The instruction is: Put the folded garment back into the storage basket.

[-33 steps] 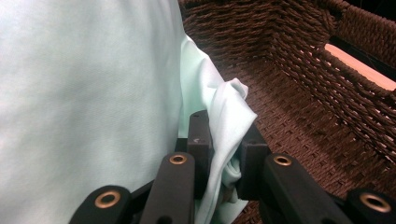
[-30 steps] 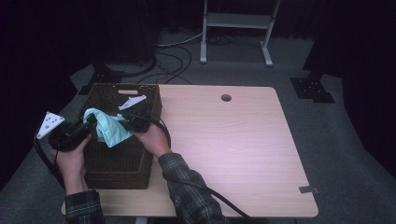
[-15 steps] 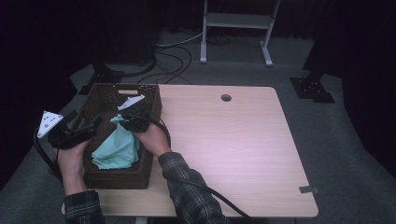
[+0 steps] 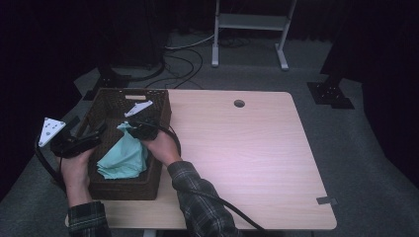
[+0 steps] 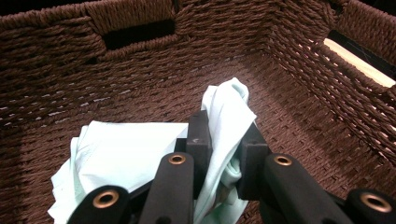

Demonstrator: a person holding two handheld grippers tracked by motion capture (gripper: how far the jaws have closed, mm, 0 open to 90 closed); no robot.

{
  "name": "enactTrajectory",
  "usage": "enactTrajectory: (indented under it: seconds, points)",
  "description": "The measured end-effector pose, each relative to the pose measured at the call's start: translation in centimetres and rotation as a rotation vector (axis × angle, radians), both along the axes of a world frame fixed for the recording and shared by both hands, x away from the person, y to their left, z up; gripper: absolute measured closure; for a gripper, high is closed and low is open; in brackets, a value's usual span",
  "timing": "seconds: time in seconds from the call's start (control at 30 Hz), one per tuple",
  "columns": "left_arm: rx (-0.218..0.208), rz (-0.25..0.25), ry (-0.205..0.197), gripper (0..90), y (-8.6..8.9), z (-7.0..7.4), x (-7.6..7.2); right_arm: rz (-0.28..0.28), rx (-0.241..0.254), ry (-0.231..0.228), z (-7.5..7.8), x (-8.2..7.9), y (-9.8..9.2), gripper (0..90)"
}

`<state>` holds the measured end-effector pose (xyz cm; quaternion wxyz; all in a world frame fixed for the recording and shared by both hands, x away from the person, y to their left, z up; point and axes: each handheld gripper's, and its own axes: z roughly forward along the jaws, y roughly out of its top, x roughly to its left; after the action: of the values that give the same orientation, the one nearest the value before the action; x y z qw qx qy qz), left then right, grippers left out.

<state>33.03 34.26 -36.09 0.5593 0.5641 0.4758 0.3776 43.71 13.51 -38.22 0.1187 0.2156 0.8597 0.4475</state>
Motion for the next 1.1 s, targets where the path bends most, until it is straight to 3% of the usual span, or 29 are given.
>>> enactTrajectory:
  seconds: [0.1, 0.23, 0.27, 0.3, 0.37, 0.4, 0.47, 0.5, 0.53, 0.7, 0.8, 0.97, 1.1]
  points:
    - [-0.001, 0.0, 0.001, 0.0, 0.0, 0.0, 0.0, -0.006, -0.003, -0.008, 0.0, -0.1, -0.1, 76.6]
    - [0.0, 0.002, 0.002, 0.0, 0.0, 0.0, 0.0, -0.032, 0.014, -0.035, 0.1, -0.1, -0.3, 58.3]
    - [0.0, 0.002, 0.002, 0.0, 0.0, 0.0, 0.0, -0.04, 0.023, -0.045, 0.1, -0.1, -0.4, 48.7]
    - [-0.001, 0.001, 0.002, 0.0, 0.0, 0.0, 0.0, -0.07, -0.004, -0.094, 0.1, 0.0, -0.6, 41.1]
    - [0.0, 0.002, 0.003, 0.0, 0.0, 0.0, 0.0, -0.075, -0.005, -0.096, 0.1, 0.1, -0.7, 36.1]
    - [0.002, 0.001, 0.005, 0.0, 0.0, 0.0, 0.0, -0.095, 0.015, -0.095, 0.0, 0.4, -1.0, 23.4]
    - [0.004, 0.003, 0.005, 0.0, 0.0, 0.0, 0.0, -0.129, 0.022, -0.094, 0.1, 0.6, -1.1, 12.7]
    - [0.004, 0.003, 0.005, 0.0, 0.0, 0.0, 0.0, -0.129, 0.022, -0.094, 0.1, 0.6, -1.1, 12.7]
    - [0.001, 0.005, 0.003, 0.0, 0.0, 0.0, 0.0, -0.175, 0.033, -0.105, 0.1, 0.7, -1.2, 1.4]
    - [0.003, 0.003, 0.004, 0.0, 0.0, 0.0, 0.1, -0.201, 0.049, -0.123, 0.1, 0.5, -1.6, 0.0]
    - [0.01, 0.001, 0.008, 0.0, -0.1, 0.0, 0.1, -0.181, 0.09, -0.119, 0.5, 0.3, -2.1, 0.0]
    - [0.018, 0.004, 0.01, 0.0, -0.2, 0.0, 0.2, -0.166, 0.096, -0.129, 1.0, -0.1, -3.0, 0.0]
    - [0.028, 0.008, 0.012, 0.0, -0.3, 0.0, 0.3, -0.168, 0.119, -0.152, 1.8, -0.5, -5.3, 0.0]
